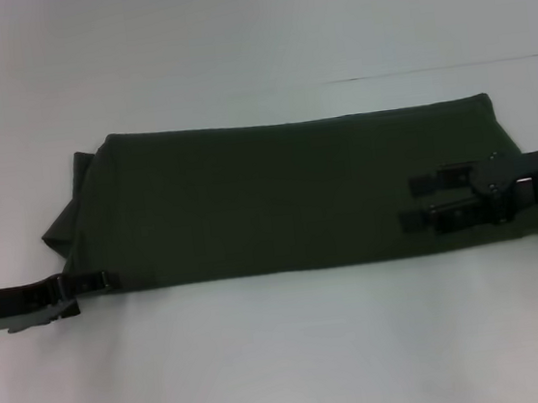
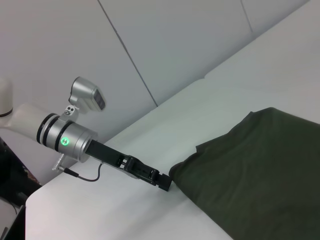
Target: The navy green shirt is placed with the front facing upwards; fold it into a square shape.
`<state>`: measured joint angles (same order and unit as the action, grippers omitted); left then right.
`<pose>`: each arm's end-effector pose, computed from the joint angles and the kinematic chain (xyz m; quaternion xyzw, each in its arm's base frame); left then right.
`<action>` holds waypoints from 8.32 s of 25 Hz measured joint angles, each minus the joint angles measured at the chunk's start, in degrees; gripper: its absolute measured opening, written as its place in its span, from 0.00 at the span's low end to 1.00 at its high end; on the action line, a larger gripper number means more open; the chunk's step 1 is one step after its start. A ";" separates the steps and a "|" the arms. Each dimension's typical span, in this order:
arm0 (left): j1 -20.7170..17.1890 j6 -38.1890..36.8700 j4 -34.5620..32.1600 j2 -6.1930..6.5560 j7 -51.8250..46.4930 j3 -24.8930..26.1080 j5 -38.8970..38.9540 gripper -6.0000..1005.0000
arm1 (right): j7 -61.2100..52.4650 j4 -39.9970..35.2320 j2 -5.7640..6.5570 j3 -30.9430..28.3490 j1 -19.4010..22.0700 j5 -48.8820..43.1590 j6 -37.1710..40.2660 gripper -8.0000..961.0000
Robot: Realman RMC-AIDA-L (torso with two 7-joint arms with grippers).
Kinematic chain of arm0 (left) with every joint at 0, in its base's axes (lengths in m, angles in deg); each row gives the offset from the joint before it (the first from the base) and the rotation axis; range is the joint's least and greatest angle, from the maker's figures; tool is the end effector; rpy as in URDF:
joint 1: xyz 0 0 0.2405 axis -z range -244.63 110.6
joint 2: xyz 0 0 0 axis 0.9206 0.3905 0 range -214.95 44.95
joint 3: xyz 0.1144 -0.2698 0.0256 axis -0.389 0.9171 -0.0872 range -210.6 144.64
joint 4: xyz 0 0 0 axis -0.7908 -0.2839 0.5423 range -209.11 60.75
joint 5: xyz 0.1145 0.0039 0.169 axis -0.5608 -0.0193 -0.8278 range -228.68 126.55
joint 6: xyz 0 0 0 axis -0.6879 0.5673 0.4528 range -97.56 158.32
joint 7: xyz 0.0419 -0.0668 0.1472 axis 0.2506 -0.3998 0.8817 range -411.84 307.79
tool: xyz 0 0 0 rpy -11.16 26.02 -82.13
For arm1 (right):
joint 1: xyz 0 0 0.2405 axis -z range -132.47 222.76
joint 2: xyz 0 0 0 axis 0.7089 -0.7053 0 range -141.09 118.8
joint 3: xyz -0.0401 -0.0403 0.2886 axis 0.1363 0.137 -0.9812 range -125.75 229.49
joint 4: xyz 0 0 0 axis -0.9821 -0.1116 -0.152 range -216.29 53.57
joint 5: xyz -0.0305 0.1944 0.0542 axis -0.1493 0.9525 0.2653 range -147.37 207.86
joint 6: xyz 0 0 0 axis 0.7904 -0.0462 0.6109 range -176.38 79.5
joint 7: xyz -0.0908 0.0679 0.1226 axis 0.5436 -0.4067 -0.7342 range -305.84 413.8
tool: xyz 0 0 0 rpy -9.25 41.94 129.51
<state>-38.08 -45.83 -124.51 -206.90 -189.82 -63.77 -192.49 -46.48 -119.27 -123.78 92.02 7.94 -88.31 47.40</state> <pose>-0.3569 0.3589 -0.0148 -0.7127 -0.6543 -0.1261 0.2191 0.2561 0.3769 0.0018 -0.9273 0.3087 0.2062 0.0480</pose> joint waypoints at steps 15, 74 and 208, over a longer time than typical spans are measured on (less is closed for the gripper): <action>1.85 2.89 0.52 0.26 -0.76 -1.38 -1.06 0.88 | 0.00 0.03 -0.09 -0.84 0.55 0.45 0.24 0.93; -5.60 3.27 -4.22 0.31 6.59 10.20 5.46 0.03 | -0.42 0.73 -2.59 -3.05 1.18 1.59 -2.12 0.88; -4.83 -12.47 22.39 -1.83 63.00 4.33 46.56 0.76 | -26.59 9.91 -5.01 8.99 -7.23 -5.71 -29.83 0.12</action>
<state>-42.91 -58.30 -102.13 -208.74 -126.82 -59.43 -145.93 -73.06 -109.36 -128.79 101.01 0.71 -94.02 17.57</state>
